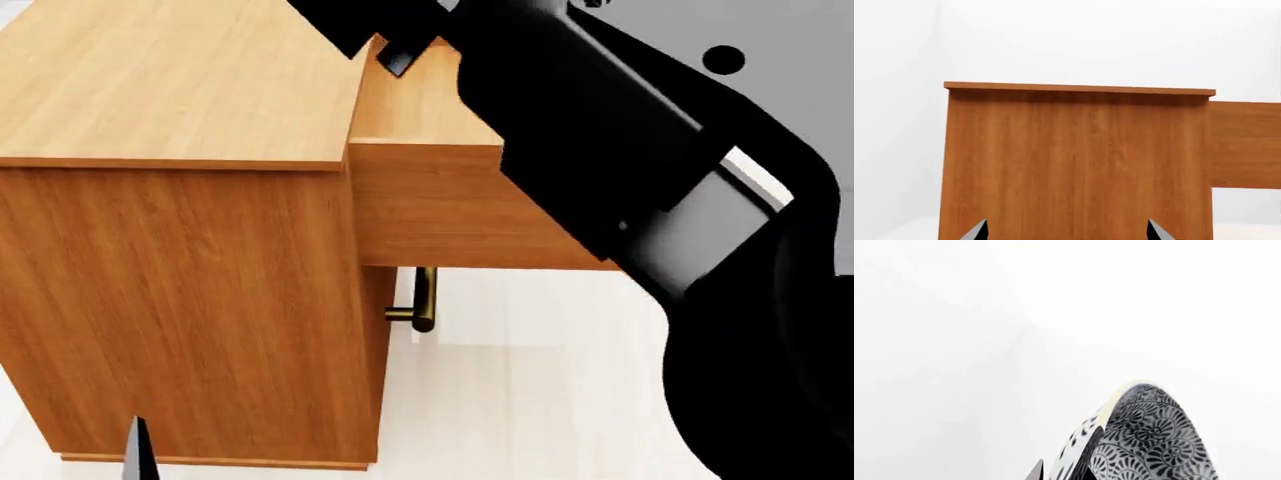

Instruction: Put the bowl on top of the cabinet.

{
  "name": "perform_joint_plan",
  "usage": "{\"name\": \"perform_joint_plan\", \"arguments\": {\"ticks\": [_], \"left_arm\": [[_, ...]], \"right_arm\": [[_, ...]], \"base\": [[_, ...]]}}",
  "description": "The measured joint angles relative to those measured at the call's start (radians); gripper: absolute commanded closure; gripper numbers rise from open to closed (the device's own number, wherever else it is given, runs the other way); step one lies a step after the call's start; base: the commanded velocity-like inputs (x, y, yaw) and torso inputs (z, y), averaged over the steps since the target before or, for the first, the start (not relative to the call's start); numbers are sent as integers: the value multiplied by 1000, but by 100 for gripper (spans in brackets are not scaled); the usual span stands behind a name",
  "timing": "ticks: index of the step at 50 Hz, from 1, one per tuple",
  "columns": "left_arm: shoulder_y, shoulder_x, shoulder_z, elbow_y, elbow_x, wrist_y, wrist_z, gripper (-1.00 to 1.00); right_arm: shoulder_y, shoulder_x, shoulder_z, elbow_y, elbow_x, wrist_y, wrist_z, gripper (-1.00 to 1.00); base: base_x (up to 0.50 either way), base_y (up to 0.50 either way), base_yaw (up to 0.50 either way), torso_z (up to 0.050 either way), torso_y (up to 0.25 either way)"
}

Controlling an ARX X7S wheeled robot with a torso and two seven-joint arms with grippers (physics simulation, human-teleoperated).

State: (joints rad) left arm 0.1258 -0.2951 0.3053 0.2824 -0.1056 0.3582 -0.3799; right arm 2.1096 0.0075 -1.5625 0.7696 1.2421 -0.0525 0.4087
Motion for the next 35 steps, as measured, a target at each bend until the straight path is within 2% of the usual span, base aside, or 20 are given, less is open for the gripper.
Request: {"name": "perform_joint_plan", "arguments": {"ticks": [16,35], "left_arm": [[1,-2,14,-3,2,4,0,-100],[3,-7,26,-3,5,6,-4,-100]], "right_arm": [[-105,-1,-3,-111,-174,197,-98,100],[-201,-1,-3,-210,-417,329,-275,100]], "base": [[0,0,0,0,1],[0,0,0,0,1]]}}
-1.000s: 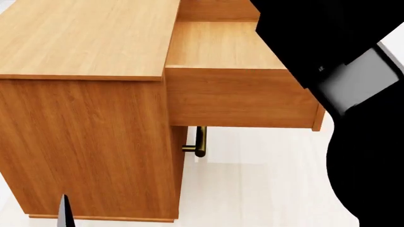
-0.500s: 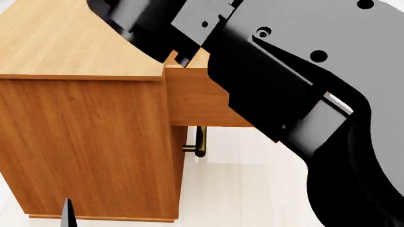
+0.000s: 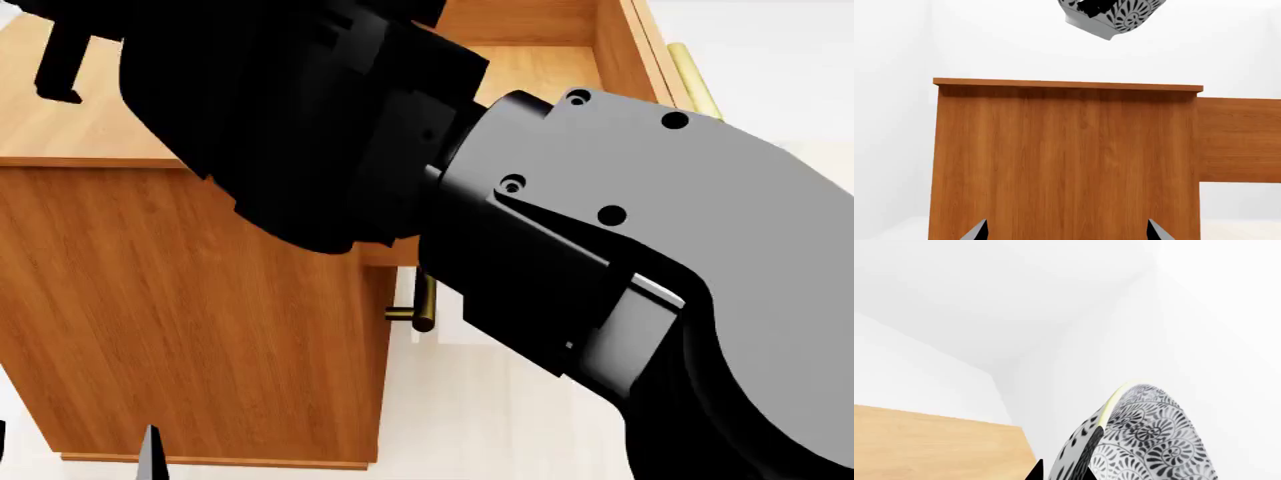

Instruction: Put the bowl on top of the cabinet.

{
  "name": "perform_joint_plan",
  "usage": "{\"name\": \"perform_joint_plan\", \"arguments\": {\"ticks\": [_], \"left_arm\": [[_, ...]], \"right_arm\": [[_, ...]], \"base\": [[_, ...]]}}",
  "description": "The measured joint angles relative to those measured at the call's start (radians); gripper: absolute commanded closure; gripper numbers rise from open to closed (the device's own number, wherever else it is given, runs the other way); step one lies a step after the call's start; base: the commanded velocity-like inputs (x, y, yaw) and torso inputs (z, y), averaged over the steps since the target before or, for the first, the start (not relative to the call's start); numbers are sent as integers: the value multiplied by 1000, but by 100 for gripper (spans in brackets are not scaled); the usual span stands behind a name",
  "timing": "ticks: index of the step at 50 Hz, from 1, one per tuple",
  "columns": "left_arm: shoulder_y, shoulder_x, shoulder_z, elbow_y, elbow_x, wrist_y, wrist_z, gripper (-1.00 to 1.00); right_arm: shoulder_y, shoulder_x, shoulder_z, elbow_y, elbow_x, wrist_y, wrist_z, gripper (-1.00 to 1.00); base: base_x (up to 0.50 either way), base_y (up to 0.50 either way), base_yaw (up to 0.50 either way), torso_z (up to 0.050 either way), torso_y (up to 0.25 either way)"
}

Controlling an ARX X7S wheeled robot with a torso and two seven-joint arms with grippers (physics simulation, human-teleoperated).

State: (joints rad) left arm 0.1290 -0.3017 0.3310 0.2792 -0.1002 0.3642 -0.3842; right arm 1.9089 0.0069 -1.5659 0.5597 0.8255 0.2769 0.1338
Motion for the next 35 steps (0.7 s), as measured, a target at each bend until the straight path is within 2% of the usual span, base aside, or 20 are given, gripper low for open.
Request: {"name": "perform_joint_plan", "arguments": {"ticks": [22,35], "left_arm": [[2,-5,14,-2,4,3,-3,-100],[0,-7,20,-3,6,2,-7,-100]], "right_arm": [[-38,0,0,-34,-159,82,-155,100],[-40,1,2,-35,-161,119,-199,100]], "base": [[0,0,0,0,1],[0,0,0,0,0]]}}
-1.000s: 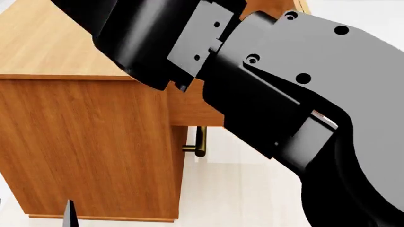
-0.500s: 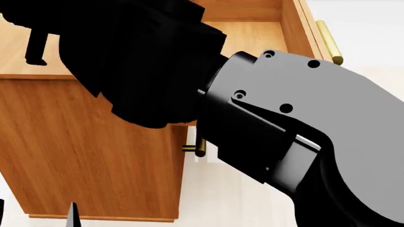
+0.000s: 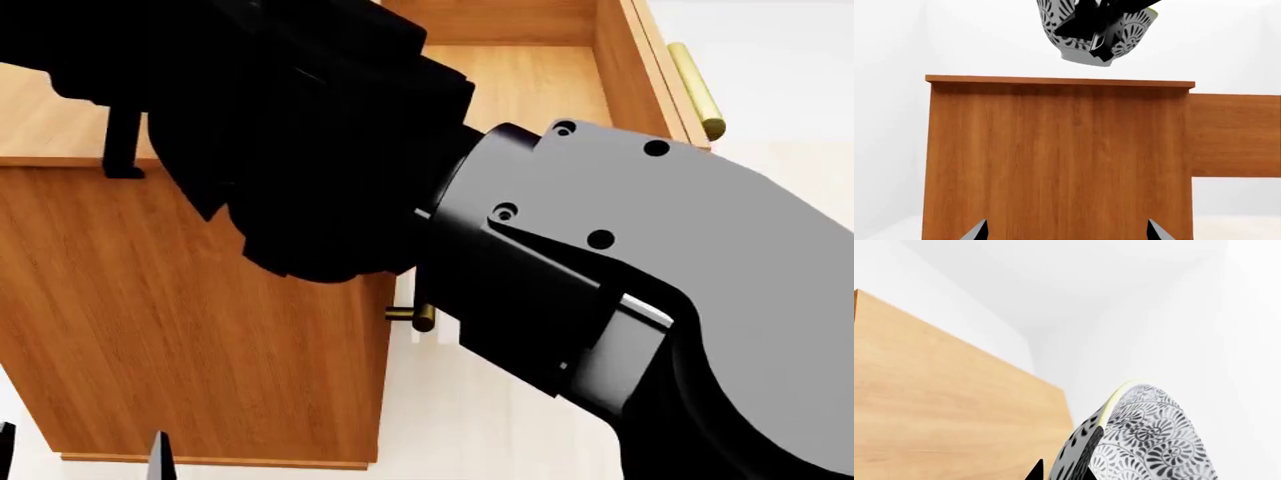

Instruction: Put the bowl on top of the cabinet.

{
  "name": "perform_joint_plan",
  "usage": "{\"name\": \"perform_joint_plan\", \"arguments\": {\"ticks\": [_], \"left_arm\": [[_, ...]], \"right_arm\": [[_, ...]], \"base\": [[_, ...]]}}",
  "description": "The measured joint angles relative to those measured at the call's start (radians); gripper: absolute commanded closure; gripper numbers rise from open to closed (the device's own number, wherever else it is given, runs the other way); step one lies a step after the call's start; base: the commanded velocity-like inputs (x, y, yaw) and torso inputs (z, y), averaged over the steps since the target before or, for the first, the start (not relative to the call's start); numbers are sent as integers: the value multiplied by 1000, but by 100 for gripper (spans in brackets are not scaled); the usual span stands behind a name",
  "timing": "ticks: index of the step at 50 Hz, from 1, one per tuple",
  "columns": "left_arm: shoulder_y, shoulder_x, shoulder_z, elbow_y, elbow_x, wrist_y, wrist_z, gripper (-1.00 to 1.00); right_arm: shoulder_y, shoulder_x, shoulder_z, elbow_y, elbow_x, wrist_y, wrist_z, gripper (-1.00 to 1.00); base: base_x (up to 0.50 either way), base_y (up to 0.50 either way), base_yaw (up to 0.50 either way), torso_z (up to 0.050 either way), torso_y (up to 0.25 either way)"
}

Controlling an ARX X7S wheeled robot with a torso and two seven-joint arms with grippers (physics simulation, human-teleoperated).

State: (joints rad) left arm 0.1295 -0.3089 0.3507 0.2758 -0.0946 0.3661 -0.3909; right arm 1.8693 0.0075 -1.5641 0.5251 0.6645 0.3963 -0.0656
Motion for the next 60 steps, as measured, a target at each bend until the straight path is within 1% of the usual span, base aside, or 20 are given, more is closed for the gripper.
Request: {"name": "perform_joint_plan", "arguments": {"ticks": [20,29,47,48,53,60], "left_arm": [[1,-3,16,1,6,-3,-2,-100],[0,-4,25,0,10,-4,-1,-100],[1,-6,39,-4,14,-2,-3,-100],[1,-6,40,-4,14,-2,-3,-100],[1,-8,43,-5,14,-1,-4,-100],[2,-9,47,-7,14,0,-4,-100]], "right_arm": [[-10,0,1,-20,41,65,15,100],[-48,0,2,-38,20,96,8,100],[-61,-3,24,-62,-51,129,-5,100],[-60,-3,24,-62,-48,131,-4,-100],[-43,-1,27,-57,-60,134,-4,-100],[9,0,21,-47,-2,134,-20,-100]], "base": [[0,0,0,0,0],[0,0,0,0,1],[0,0,0,0,0],[0,0,0,0,0],[0,0,0,0,0],[0,0,0,0,0]]}}
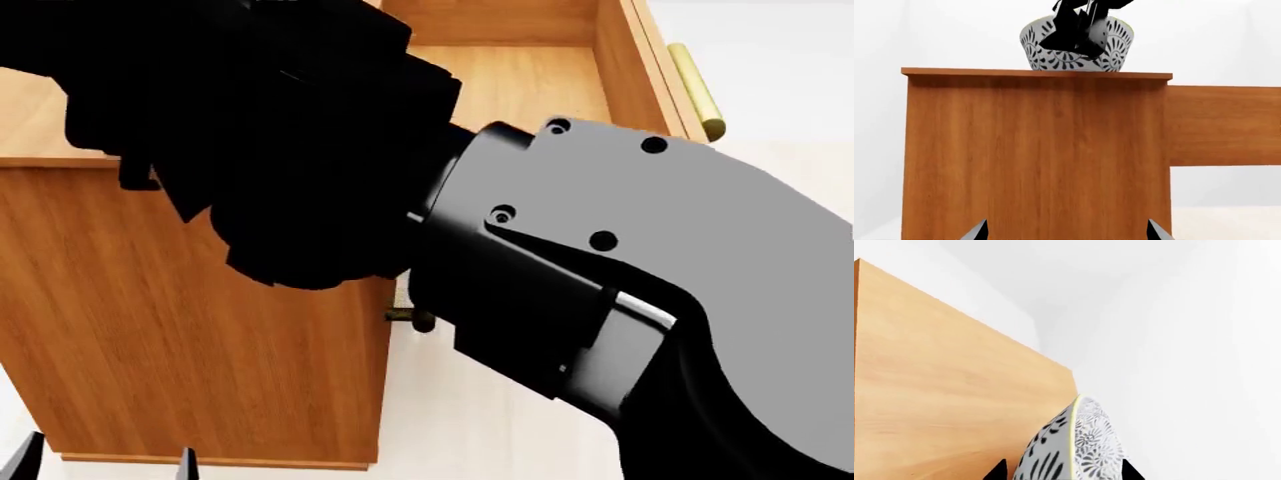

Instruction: Put the bowl on top of the cabinet.

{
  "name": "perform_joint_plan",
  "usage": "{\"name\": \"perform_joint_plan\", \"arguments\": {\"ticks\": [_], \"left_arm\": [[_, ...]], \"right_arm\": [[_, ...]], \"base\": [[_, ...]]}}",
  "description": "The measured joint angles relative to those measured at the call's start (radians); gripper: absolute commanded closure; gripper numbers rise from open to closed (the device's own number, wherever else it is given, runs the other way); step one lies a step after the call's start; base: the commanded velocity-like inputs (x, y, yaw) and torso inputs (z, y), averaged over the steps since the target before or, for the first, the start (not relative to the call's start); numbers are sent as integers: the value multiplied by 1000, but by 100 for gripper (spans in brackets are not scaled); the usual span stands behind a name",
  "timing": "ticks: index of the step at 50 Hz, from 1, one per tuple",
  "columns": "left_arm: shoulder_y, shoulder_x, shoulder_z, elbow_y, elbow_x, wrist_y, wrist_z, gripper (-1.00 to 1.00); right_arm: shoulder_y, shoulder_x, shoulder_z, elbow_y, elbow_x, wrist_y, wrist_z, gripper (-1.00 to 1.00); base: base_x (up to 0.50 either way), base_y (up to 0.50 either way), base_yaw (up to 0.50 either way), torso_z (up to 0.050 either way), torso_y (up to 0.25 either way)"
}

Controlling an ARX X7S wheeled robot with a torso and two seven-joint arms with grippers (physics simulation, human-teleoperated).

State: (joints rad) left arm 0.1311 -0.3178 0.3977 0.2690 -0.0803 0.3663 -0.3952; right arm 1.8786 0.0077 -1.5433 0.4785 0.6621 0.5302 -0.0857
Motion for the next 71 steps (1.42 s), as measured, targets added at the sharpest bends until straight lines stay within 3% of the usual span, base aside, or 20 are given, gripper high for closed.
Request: {"name": "perform_joint_plan", "arguments": {"ticks": [27,38,51,55,60,65,71], "left_arm": [[-6,-4,2,-11,-7,-1,-12,-100],[-7,-4,9,-16,-6,-3,-14,-100],[-10,-4,16,-25,-9,-6,-15,-100],[-11,-4,18,-29,-9,-6,-16,-100],[-13,-2,22,-39,-6,-6,-18,-100],[-15,0,25,-51,-4,-7,-19,-100],[-21,3,28,-64,-1,-12,-23,-100]], "right_arm": [[190,0,-5,47,151,-30,0,-100],[328,0,3,277,273,-131,-64,-100],[408,4,37,601,281,-240,-134,-100],[430,36,138,676,182,-246,-140,-100],[442,120,431,664,-90,-205,-144,-100],[356,268,659,422,-258,-60,-114,-100],[183,444,840,120,-365,78,-63,-100]], "base": [[0,0,0,0,0],[0,0,0,0,0],[0,0,0,0,0],[0,0,0,0,0],[0,0,0,0,0],[0,0,0,0,0],[0,0,0,0,0]]}}
